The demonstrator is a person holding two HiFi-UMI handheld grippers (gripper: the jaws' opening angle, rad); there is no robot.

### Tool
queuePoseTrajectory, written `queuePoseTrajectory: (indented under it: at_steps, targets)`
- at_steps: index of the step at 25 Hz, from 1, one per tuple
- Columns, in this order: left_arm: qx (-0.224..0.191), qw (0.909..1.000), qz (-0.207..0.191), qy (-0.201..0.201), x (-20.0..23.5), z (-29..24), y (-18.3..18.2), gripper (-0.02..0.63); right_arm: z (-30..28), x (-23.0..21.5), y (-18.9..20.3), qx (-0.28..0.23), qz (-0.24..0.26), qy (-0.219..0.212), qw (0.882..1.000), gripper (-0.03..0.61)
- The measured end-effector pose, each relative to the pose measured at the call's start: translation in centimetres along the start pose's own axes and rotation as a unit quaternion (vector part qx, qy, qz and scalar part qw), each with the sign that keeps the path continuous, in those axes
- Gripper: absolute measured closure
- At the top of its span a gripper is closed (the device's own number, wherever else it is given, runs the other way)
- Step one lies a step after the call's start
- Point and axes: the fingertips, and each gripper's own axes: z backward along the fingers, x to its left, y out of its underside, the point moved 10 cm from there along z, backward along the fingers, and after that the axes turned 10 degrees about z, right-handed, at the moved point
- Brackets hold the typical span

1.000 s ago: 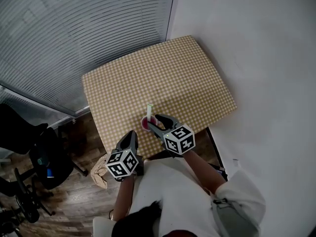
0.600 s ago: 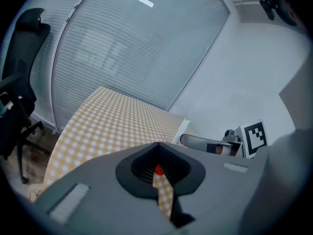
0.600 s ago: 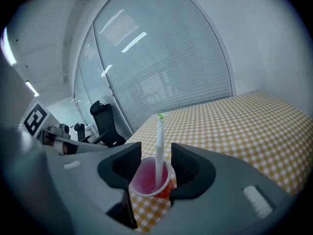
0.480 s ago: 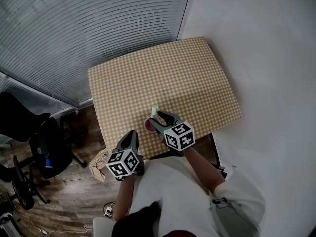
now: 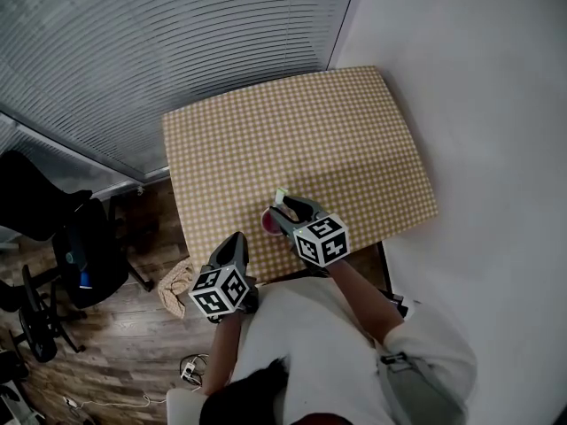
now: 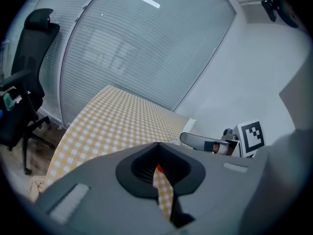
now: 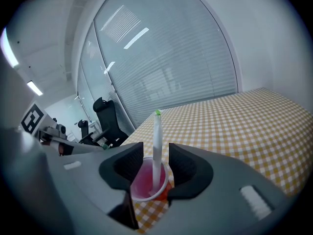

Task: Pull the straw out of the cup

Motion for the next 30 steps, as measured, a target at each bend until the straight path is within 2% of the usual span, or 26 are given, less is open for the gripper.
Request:
queuePoseTrajectory:
  at_steps: [10,18,30]
  targets:
    - [-0.004,1.0000,0.003,-0.008,0.3,0.1,0.1,0.597,-0.5,-0.3,0.0,-0.001,0.009,0.004,1.000,0.458]
    - [-0.007,0.9999,0.007,-0.012,0.6,0.3,0.0,0.597,-0.5,-0.3,0.0,-0.003,0.011,0.010,1.000,0.522]
    - [-0.009,0.9997,0.013,-0.017,1.2,0.6,0.0,0.597,-0.3,-0.1,-0.2,-0.027,0.006,0.014,1.000,0.531]
